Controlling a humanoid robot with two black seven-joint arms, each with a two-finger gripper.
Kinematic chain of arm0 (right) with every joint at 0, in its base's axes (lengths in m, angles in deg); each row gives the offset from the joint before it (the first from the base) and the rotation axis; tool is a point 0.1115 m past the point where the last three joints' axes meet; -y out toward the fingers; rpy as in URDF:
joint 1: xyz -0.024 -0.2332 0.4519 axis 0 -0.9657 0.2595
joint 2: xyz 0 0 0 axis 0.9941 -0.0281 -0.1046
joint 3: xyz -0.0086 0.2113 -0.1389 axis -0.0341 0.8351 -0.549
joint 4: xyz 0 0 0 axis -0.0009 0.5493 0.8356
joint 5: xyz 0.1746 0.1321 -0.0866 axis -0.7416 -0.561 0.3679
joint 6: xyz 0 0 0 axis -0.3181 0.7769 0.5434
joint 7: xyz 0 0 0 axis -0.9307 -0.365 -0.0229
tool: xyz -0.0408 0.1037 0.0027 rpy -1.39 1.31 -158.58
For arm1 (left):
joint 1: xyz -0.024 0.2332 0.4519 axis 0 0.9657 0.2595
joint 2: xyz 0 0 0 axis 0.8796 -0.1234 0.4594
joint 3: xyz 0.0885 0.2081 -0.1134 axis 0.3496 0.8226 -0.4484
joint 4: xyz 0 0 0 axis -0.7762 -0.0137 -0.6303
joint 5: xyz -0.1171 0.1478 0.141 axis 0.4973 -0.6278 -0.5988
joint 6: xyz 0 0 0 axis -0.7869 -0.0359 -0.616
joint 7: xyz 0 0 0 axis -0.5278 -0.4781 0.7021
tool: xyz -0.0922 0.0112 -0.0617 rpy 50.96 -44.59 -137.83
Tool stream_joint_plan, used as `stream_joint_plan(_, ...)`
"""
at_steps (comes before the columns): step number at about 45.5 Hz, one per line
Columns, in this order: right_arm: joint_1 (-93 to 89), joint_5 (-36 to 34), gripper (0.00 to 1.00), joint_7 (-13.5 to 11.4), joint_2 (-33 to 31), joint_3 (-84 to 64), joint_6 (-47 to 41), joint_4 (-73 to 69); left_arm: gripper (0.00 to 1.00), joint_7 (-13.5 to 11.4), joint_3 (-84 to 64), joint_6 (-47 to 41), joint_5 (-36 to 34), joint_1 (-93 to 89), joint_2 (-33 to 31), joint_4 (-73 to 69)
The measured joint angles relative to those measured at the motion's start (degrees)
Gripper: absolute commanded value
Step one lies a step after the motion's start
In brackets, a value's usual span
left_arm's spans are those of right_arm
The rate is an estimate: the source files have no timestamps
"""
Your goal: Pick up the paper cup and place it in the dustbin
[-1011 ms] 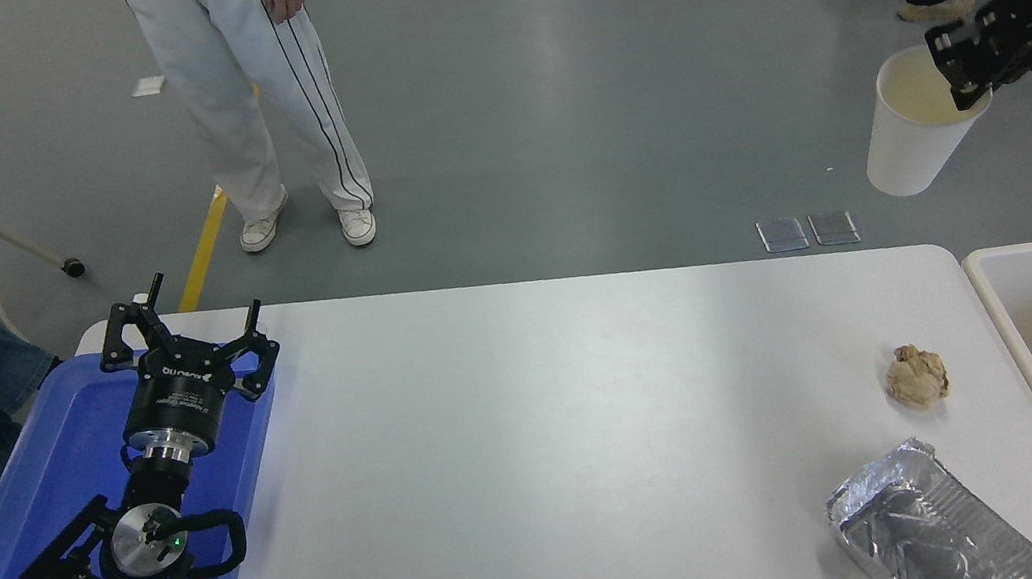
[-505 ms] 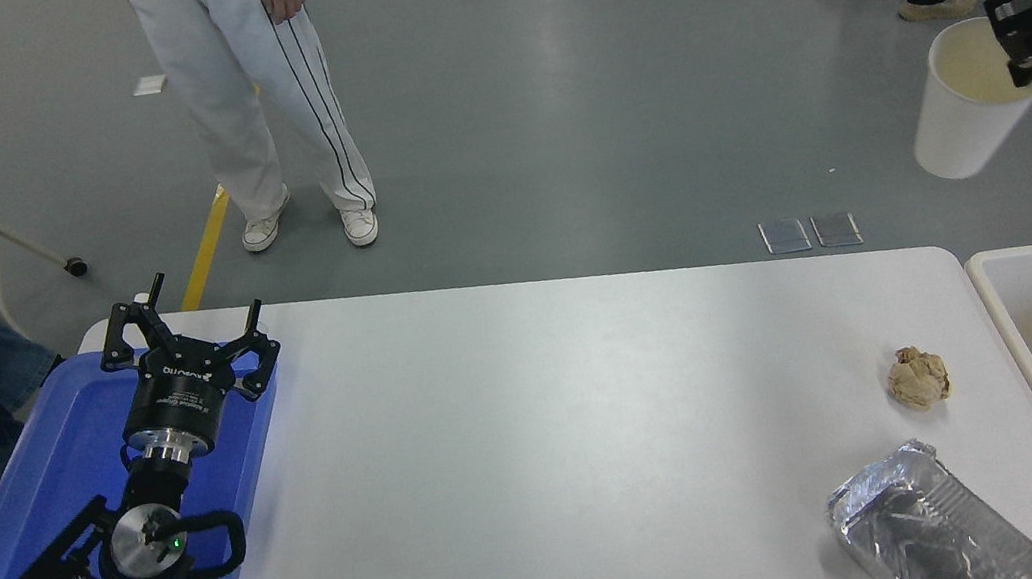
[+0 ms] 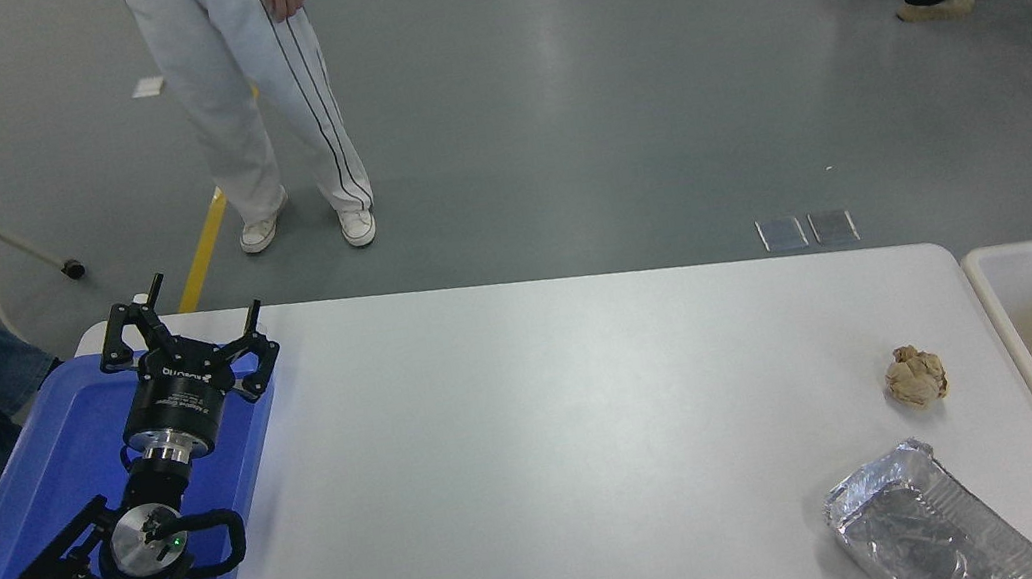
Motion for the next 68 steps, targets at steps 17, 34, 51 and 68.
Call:
stream_joint_plan(17, -32.4, -0.2, 0.0, 0.1, 0.8, 25.7, 0.0, 21.7, 1.0, 0.0, 0.0, 0.0, 0.0, 0.0, 0.0, 0.0)
stream_joint_plan(34, -56.1, -5.4, 0.0, 0.1, 8.2, 42.0, 10.0, 31.9, 1.0, -0.1, 0.0, 0.0, 0.0, 0.0, 0.0, 0.0)
stream_joint_plan(51, -71.8, -16.1, 0.0, 0.1, 17.5, 48.9, 36.1, 36.7, 1.0, -0.1, 0.0, 0.0, 0.0, 0.0, 0.0, 0.0)
stream_joint_plan(68, -77.4, -18.6, 0.08, 0.0, 22.2, 51.1, 48.2, 37.7, 1.0, -0.1, 0.0, 0.0, 0.0, 0.0, 0.0, 0.0)
